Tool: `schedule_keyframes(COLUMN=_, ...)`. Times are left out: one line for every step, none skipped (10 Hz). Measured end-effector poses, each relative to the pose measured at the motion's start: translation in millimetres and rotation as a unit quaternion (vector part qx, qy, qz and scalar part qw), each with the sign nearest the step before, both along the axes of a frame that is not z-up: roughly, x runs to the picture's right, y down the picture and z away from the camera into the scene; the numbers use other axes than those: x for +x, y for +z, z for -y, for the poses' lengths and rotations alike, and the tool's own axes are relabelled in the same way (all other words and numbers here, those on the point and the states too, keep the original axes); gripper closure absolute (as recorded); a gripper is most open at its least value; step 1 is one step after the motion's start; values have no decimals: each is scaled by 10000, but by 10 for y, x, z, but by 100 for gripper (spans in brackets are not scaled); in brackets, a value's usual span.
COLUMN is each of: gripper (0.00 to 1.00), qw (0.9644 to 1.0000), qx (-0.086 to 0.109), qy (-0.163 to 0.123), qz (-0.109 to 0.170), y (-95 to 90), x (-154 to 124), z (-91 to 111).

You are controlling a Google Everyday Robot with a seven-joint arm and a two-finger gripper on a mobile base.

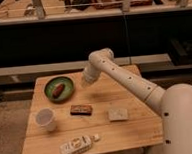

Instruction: Push the ceramic bowl across the table

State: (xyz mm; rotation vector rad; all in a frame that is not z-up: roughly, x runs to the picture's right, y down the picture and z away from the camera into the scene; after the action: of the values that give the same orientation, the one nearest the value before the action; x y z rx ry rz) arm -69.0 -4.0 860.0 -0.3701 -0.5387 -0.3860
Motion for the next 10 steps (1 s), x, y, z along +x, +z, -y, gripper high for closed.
schedule_keyframes(gripper=100, qw=9997, qx=234, qy=-79, qz=-59, y=-193, x=-161, z=212)
schedule_keyframes(gripper=100, qw=9992, qx=355, qy=-150, qz=-101, y=-299, x=-264, z=338)
schedule_keyframes(gripper=100, qw=9983, qx=466, qy=-318, qz=-144, y=-409, x=-403, z=478)
schedule_keyframes(gripper=100, qw=9970, qx=545, qy=-515, qz=-210, y=-454, x=-498, z=585)
schedule_keyframes(gripper=100, qw=9955, qx=590, qy=-685, qz=-276, y=-456, x=-570, z=653)
schedule_keyframes(gripper=100, qw=9942, qx=609, qy=-826, qz=-330, y=-428, x=-633, z=693)
schedule_keyframes(gripper=100, qw=9916, qx=614, qy=-1057, qz=-412, y=-329, x=-742, z=714)
schedule_keyframes(gripper=100, qw=9904, qx=585, qy=-1160, qz=-462, y=-230, x=-772, z=696)
schedule_keyframes(gripper=100, qw=9894, qx=558, qy=-1242, qz=-508, y=-121, x=-794, z=667)
schedule_keyframes(gripper=100, qw=9878, qx=490, qy=-1357, qz=-592, y=119, x=-817, z=575)
